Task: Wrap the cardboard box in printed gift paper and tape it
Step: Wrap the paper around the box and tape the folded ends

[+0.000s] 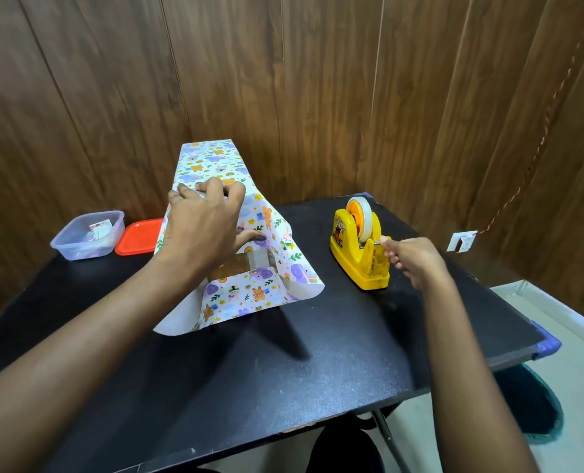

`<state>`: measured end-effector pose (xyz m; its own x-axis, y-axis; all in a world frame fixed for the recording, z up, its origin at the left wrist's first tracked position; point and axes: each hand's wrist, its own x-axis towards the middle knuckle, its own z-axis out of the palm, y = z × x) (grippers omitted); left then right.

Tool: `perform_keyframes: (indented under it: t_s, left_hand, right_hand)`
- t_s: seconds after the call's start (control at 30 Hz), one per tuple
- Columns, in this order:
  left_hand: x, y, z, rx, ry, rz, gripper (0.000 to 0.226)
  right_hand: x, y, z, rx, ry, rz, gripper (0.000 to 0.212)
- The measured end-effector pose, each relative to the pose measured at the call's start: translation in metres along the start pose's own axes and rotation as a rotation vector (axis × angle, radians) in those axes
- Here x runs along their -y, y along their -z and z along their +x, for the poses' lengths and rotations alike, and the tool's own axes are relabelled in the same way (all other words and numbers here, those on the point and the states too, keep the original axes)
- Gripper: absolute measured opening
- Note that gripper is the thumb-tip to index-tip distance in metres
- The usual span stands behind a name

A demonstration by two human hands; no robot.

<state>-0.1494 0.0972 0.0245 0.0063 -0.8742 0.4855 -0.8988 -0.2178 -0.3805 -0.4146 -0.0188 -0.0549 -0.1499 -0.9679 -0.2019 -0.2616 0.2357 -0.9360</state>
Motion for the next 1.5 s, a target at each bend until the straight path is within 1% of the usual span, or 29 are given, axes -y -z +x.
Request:
perform_keyframes:
  t_s: [0.07,0.17,0.3,0.43,0.57,0.6,0.63,0.7,0.77,0.8,0.87,0.9,0.93,0.97,1.07,1.1,1.17,1.3,1.4,1.5]
  left_hand:
    - [0.000,-0.001,0.001,0.002,-0.002,-0.017,0.083]
    - [0.001,-0.003,0.001,-0.008,-0.005,-0.019,0.084]
    - [0.001,-0.004,0.002,-0.014,-0.004,-0.019,0.084]
    - [0.001,-0.003,0.001,-0.013,-0.003,-0.013,0.084]
    - [0.001,-0.003,0.000,-0.004,-0.005,-0.005,0.083]
    - [0.001,-0.003,-0.001,-0.008,-0.008,-0.001,0.083]
    - [0.001,-0.002,0.000,-0.017,-0.009,0.003,0.082]
    - [0.001,0.000,-0.001,-0.016,-0.011,0.006,0.082]
    - [0.000,0.000,-0.001,-0.011,-0.016,0.009,0.082]
    - [0.000,0.000,0.000,-0.007,-0.017,0.009,0.082]
    - [0.000,0.000,-0.001,-0.002,-0.015,0.002,0.082]
    - [0.000,0.000,-0.001,-0.004,-0.014,-0.002,0.081]
    - [0.000,0.000,-0.001,-0.004,-0.015,-0.004,0.081]
    - [0.001,0.000,-0.001,-0.003,-0.018,-0.003,0.080]
    - [0.001,-0.001,-0.001,-0.005,-0.021,0.003,0.080]
    - [0.001,-0.001,-0.001,-0.010,-0.024,0.007,0.080]
    - [0.001,-0.003,-0.001,-0.020,-0.031,0.022,0.079]
    - [0.002,-0.004,0.000,-0.034,-0.032,0.030,0.079]
    - [0.002,-0.006,0.001,-0.042,-0.031,0.026,0.079]
    - [0.002,-0.009,0.001,-0.040,-0.030,0.021,0.079]
  right_hand:
    - [-0.010,-0.006,0.000,-0.068,0.039,0.066,0.037]
    - [-0.015,-0.012,-0.002,-0.141,0.087,0.158,0.040]
    - [-0.023,-0.024,-0.012,-0.089,0.047,0.447,0.038]
    - [-0.028,-0.039,-0.018,-0.098,-0.010,0.785,0.036]
    - [-0.042,-0.051,-0.025,-0.059,-0.118,0.971,0.034]
    - [-0.044,-0.050,-0.031,-0.037,-0.108,1.009,0.034]
    - [-0.040,-0.047,-0.038,-0.008,-0.055,1.024,0.034]
    - [-0.023,-0.036,-0.062,0.102,0.134,0.953,0.030]
    - [0.001,-0.029,-0.099,0.260,0.344,0.776,0.022]
    - [0.009,-0.033,-0.118,0.359,0.419,0.669,0.018]
    - [0.015,-0.058,-0.151,0.525,0.477,0.450,0.017]
    - [0.015,-0.078,-0.163,0.573,0.470,0.378,0.020]
    - [0.015,-0.099,-0.170,0.581,0.449,0.360,0.023]
    - [0.014,-0.121,-0.173,0.545,0.420,0.385,0.025]
    - [0.014,-0.171,-0.162,0.275,0.344,0.538,0.028]
    - [0.015,-0.181,-0.157,0.200,0.315,0.597,0.029]
    - [0.016,-0.192,-0.146,0.103,0.245,0.714,0.028]
    - [0.019,-0.196,-0.134,0.018,0.146,0.831,0.030]
    - [0.021,-0.198,-0.128,-0.002,0.129,0.824,0.033]
    - [0.019,-0.198,-0.125,0.020,0.114,0.780,0.033]
